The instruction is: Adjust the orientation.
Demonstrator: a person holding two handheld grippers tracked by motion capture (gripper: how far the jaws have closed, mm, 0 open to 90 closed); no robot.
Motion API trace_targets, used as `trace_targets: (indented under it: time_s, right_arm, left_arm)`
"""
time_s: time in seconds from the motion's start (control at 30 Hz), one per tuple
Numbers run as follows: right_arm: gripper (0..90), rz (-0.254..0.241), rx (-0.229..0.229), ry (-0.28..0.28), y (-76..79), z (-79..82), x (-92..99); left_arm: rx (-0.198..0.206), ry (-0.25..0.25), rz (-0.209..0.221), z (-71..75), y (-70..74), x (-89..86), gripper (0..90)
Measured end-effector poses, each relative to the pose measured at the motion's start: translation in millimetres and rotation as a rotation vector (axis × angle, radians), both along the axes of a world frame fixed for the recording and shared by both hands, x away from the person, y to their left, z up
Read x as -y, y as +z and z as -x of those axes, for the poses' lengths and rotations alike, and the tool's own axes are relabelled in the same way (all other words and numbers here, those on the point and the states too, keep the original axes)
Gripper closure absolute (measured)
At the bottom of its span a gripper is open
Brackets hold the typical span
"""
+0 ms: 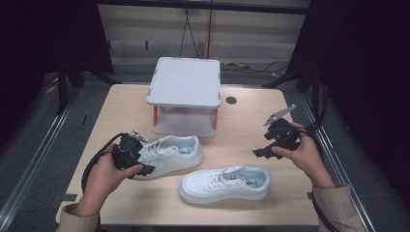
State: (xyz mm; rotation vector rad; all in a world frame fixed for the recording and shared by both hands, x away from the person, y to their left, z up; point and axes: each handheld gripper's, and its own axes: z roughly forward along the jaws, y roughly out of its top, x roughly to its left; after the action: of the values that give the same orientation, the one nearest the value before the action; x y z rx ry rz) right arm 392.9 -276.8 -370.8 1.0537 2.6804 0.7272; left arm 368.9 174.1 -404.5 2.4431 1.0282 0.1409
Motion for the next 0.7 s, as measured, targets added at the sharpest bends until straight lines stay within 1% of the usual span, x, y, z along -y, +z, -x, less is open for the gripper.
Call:
trace_targets:
  time_s: [0.1,0.17,0.23,0.27,0.33,0.37,0.4,0.43,0.47,0.5,0.53,0.6,0.63,0.67,0.7]
  right_arm:
    - [16.1,0.003,-0.015,0.011,0.8,-3.5,-7.4]
    - [16.1,0.01,-0.01,0.02,0.3,-5.9,-9.5]
    - [16.1,0.006,-0.015,0.011,0.6,-6.9,-8.9]
    - [16.1,0.003,-0.019,0.011,0.7,-7.9,-7.6]
    - [16.1,-0.019,-0.022,-0.002,1.8,-10.3,-4.2]
    - [16.1,-0.024,-0.025,-0.008,2.5,-11.7,-2.8]
    - [16.1,-0.015,-0.018,-0.016,3.8,-12.9,-2.3]
    - [16.1,-0.015,-0.018,-0.016,3.8,-12.9,-2.3]
    - [16.2,-0.004,-0.016,-0.021,5.6,-15.0,-3.2]
    - [16.2,-0.004,-0.016,-0.021,5.6,-15.0,-3.2]
    - [16.2,-0.009,-0.022,-0.016,6.9,-16.9,-6.8]
    - [16.2,-0.005,-0.013,-0.003,7.8,-17.5,-12.0]
    - [16.2,0.001,-0.013,0.003,8.6,-17.2,-15.4]
    - [16.2,0.006,-0.01,0.008,9.2,-16.9,-18.7]
    - [16.2,0.006,-0.003,0.015,9.4,-16.9,-21.6]
  left_arm:
    - [0.011,0.004,0.001,0.1,2.6,-0.2,28.2]
    - [0.013,0.004,0.003,-0.6,4.8,0.7,28.4]
    - [0.02,0.011,0.009,-2.4,7.3,2.5,28.8]
    - [0.024,0.014,0.017,-3.5,9.0,4.1,28.8]
    - [0.021,0.032,0.051,-6.8,12.1,8.6,29.9]
    - [0.021,0.032,0.051,-6.8,12.1,8.6,30.2]
    - [0.002,0.044,0.077,-11.2,15.1,15.9,31.7]
    - [0.002,0.044,0.077,-11.2,15.1,15.9,32.6]
    - [-0.01,0.046,0.068,-17.6,19.3,27.2,33.3]
    - [-0.01,0.046,0.068,-17.6,19.3,27.2,33.7]
    - [-0.02,0.04,0.065,-25.1,24.5,40.0,34.4]
    - [-0.049,0.048,0.062,-32.3,27.9,53.3,35.3]
    - [-0.049,0.054,0.051,-36.1,28.2,59.2,35.8]
    - [-0.038,0.062,0.034,-39.4,28.3,65.0,35.7]
    - [-0.038,0.062,0.034,-39.4,28.3,65.0,35.9]
